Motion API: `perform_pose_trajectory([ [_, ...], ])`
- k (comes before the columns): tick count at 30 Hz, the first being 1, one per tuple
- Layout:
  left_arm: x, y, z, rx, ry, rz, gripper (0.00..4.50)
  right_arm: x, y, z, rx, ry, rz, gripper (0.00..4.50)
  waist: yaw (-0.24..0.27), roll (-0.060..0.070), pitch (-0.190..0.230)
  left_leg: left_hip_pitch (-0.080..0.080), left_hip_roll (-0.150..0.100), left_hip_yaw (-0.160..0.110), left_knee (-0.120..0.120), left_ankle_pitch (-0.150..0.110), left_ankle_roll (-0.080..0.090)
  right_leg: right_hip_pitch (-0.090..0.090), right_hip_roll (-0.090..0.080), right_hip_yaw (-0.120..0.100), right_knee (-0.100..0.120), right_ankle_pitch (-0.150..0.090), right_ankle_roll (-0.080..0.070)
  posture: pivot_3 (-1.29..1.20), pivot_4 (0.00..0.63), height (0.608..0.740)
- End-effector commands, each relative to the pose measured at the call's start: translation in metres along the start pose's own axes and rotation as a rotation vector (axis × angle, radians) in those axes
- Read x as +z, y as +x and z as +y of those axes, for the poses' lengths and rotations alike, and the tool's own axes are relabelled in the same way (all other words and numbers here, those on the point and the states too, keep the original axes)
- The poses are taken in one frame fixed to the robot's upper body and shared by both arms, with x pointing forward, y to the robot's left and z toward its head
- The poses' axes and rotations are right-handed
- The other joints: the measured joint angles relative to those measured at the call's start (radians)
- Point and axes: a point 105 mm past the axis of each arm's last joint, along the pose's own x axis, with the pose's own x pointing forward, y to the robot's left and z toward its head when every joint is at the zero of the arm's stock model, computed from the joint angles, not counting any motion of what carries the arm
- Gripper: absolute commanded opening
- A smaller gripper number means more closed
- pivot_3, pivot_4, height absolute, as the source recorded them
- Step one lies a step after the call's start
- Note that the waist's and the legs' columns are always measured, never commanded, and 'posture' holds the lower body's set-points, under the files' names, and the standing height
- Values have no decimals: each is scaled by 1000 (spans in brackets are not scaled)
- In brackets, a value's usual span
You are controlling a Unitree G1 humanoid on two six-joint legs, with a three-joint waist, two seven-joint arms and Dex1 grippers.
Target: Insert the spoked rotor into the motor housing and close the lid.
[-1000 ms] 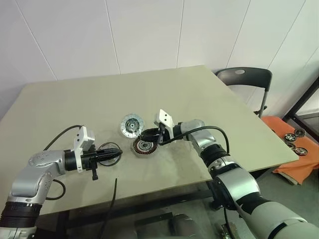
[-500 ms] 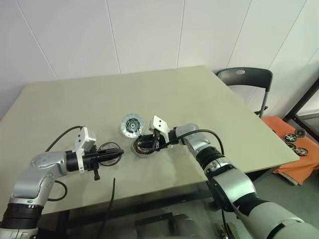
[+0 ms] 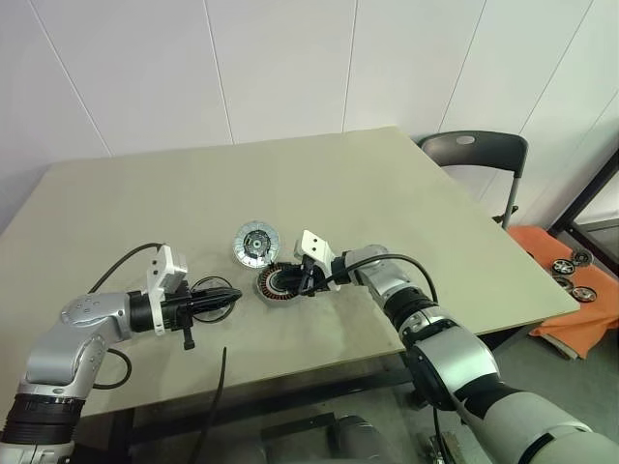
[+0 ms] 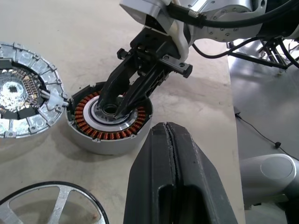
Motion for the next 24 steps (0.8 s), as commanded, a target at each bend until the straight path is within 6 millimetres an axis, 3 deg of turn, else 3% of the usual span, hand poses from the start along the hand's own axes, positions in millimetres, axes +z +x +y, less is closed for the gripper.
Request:
perform_pose_trajectory([
  [1, 12, -2, -1, 2, 39, -28, 0, -1, -4, -4, -8, -18, 22, 686, 0, 0, 0, 0, 0, 0, 0, 0, 0, 0, 0, 0, 0, 0, 0, 0, 0, 740],
  [24, 9, 2, -2, -8, 29, -31, 0, -7, -7, -5, -37, -37, 26, 686, 0, 0, 0, 0, 0, 0, 0, 0, 0, 0, 0, 0, 0, 0, 0, 0, 0, 740],
])
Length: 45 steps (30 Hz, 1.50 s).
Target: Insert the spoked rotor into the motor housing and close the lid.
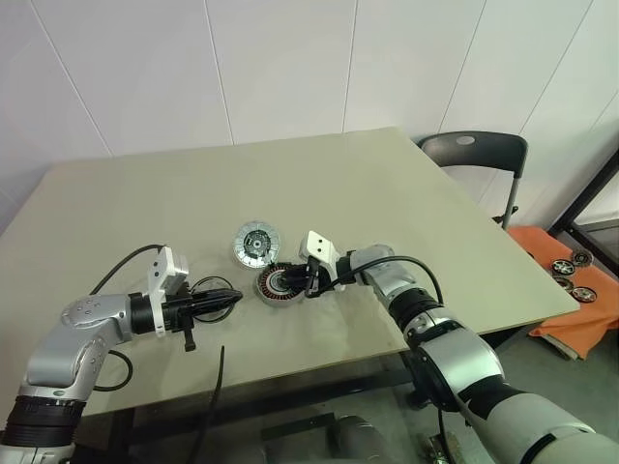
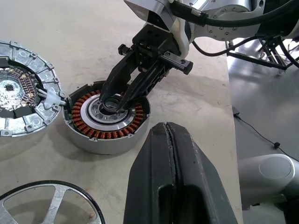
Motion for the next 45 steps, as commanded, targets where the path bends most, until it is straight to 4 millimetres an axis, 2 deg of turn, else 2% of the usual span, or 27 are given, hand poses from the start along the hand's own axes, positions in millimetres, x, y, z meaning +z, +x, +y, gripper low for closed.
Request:
perform_pose_trajectory([
  [1, 12, 1, -2, -10, 39, -31, 0, -4, 0, -3, -28, -7, 27, 686, 0, 0, 0, 0, 0, 0, 0, 0, 0, 0, 0, 0, 0, 0, 0, 0, 0, 740],
  [15, 11, 1, -1, -5, 36, -31, 0, 4, 6, 6, 36, 32, -3, 686, -1, 0, 0, 0, 0, 0, 0, 0, 0, 0, 0, 0, 0, 0, 0, 0, 0, 740],
  [44, 10, 3, -2, -3, 30, -38, 0, 4, 9, -1, -22, 9, 8, 686, -1, 0, 0, 0, 0, 0, 0, 0, 0, 0, 0, 0, 0, 0, 0, 0, 0, 740],
  [45, 10, 3, -2, -3, 29, -39, 0, 3, 9, -2, -29, 6, 11, 1036, -1, 0, 0, 0, 0, 0, 0, 0, 0, 0, 0, 0, 0, 0, 0, 0, 0, 740],
])
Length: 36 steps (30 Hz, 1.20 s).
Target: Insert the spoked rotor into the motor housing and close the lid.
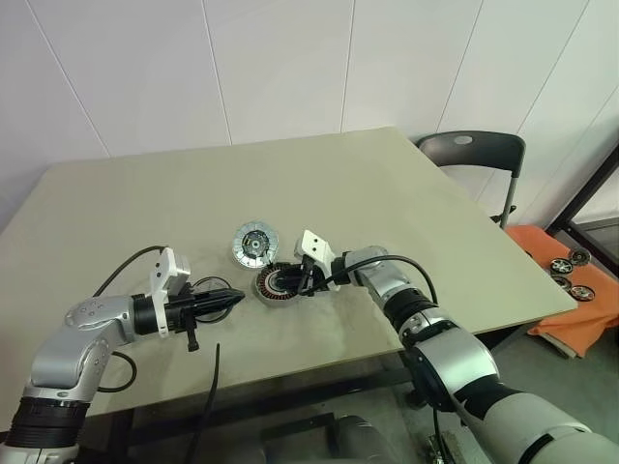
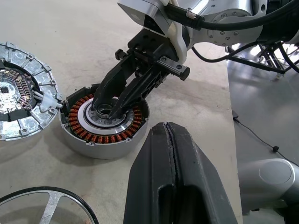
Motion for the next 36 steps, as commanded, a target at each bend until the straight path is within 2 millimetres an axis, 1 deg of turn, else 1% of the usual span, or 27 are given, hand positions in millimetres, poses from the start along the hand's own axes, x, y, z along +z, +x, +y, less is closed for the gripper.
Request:
perform_pose_trajectory([
  [1, 12, 0, -2, -7, 40, -25, 0, -1, 1, -3, -24, -28, 20, 1431, 0, 0, 0, 0, 0, 0, 0, 0, 0, 0, 0, 0, 0, 0, 0, 0, 0, 740],
  [4, 12, 0, -2, -7, 39, -25, 0, -3, 1, -4, -30, -10, 30, 2342, 0, 0, 0, 0, 0, 0, 0, 0, 0, 0, 0, 0, 0, 0, 0, 0, 0, 740],
  [12, 11, -1, -1, -2, 35, -25, 0, -1, -3, -7, -37, -18, 26, 2342, 0, 0, 0, 0, 0, 0, 0, 0, 0, 0, 0, 0, 0, 0, 0, 0, 0, 740],
  [14, 11, -1, -1, -1, 35, -26, 0, 4, -5, -7, -25, -12, 2, 2342, 0, 0, 0, 0, 0, 0, 0, 0, 0, 0, 0, 0, 0, 0, 0, 0, 0, 740],
  [20, 11, 0, 0, -3, 35, -28, 0, 36, -15, -9, 43, 62, -137, 2342, 1, 0, 0, -1, 0, 0, 0, 0, 0, 0, 0, 0, -1, 0, 0, 0, 0, 740],
  [23, 11, 1, 0, -5, 34, -28, 0, 57, -24, -15, 47, 102, -230, 2342, 1, 1, 0, -1, 0, 0, 0, 0, 0, -1, 0, 0, -1, 0, 0, 0, 0, 740],
  [25, 11, 0, 1, -5, 34, -28, 0, 64, -27, -18, 35, 110, -256, 2342, 1, 1, 0, -1, 0, 0, 0, 0, 0, -1, 0, 0, 0, 0, 0, 0, 0, 740],
  [26, 11, 0, 1, -5, 34, -28, 0, 65, -28, -19, 31, 105, -257, 1966, 1, 1, 0, -1, 0, 0, 0, 0, 0, -1, 0, 0, 0, 0, 0, 0, 0, 740],
  [27, 11, 0, 1, -5, 33, -29, 0, 64, -28, -19, 30, 99, -250, 1801, 1, 1, 0, -1, 0, 0, 0, 0, 0, -1, 0, 0, 0, 0, 0, 0, 0, 740],
  [28, 11, 0, 1, -6, 33, -29, 0, 61, -27, -17, 35, 92, -234, 1498, 1, 1, 0, -1, 0, 0, 0, 0, 0, -1, 0, 0, 0, 0, 0, 0, 0, 740],
  [32, 11, 0, 2, -7, 35, -30, 0, 45, -19, -10, 46, 48, -156, 53, 1, 1, 0, -1, 0, 0, 0, 0, 0, -1, 0, 0, -1, 0, 0, 0, 0, 740],
  [34, 11, 0, 3, -6, 38, -31, 0, 34, -12, -7, 32, 22, -107, 53, 1, 1, 0, -1, 0, 0, -1, 0, 0, -1, 0, 0, -1, 0, 0, 0, 0, 740],
  [36, 12, 1, 3, -5, 40, -32, 0, 30, -8, -4, 34, 15, -93, 53, 1, 1, 0, -2, 0, 0, -1, 0, 0, -1, 0, 0, -1, 0, 0, 0, 0, 740],
])
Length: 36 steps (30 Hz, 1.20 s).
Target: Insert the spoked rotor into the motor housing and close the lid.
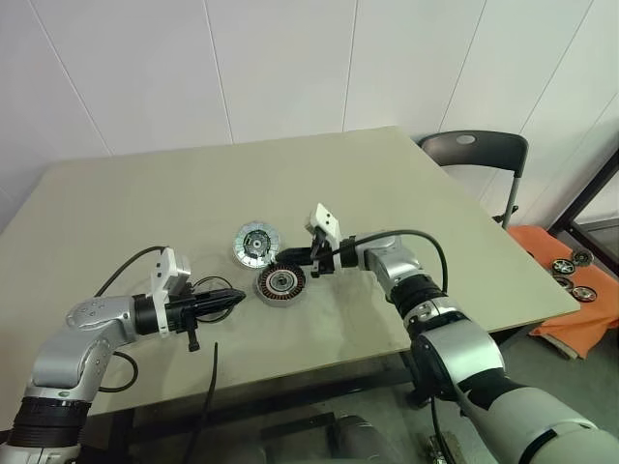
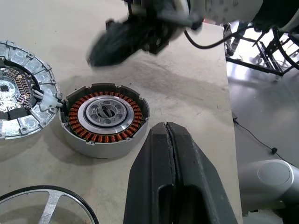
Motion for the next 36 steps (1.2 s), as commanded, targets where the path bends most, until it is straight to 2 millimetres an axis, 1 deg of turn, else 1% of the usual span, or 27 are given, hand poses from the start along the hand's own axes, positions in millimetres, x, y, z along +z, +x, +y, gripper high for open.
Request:
perform_pose_trajectory([
  [1, 11, 0, 3, 4, 44, -24, 0, 6, 6, 1, -2, -63, 2, 53, 0, 0, 0, 0, 0, 0, 0, 0, 0, 0, 0, 0, 0, 0, 0, 0, 0, 740],
  [7, 10, -1, 2, 9, 41, -24, 0, 6, 8, 2, 1, -64, 9, 53, 0, 0, 0, 0, 0, 0, 0, 0, 0, 0, 0, 0, 0, 0, 0, 0, 0, 740],
  [13, 9, -2, 2, 15, 39, -27, 0, -1, 15, 7, 12, -66, 29, 53, 0, 0, 0, 0, 0, 0, 0, 0, 0, 0, 0, 0, 0, 0, 0, 0, 0, 740],
  [19, 9, -2, 1, 16, 38, -28, 0, -6, 21, 8, -9, -65, 40, 53, 0, 0, 0, 0, 0, 0, 0, 0, 0, 0, 0, 0, 0, 0, 0, 0, 0, 740],
  [27, 7, -2, -1, 13, 34, -27, 0, -10, 24, -2, -114, -74, 42, 53, -1, 0, 0, 1, 0, 0, 0, 0, 0, 0, 0, 0, 1, 0, 0, 0, 0, 740],
  [32, 6, -3, -1, 13, 30, -23, 0, -11, 23, -13, -213, -73, 38, 53, -1, 0, 0, 1, 0, 0, 0, 0, 0, 1, 0, 0, 1, 0, 0, 0, 0, 740],
  [36, 7, -3, -1, 11, 30, -22, 0, -12, 24, -13, -227, -90, 39, 53, -2, 0, 0, 1, 0, 0, 0, 0, 0, 1, 0, 0, 1, 0, 0, 0, 0, 740],
])
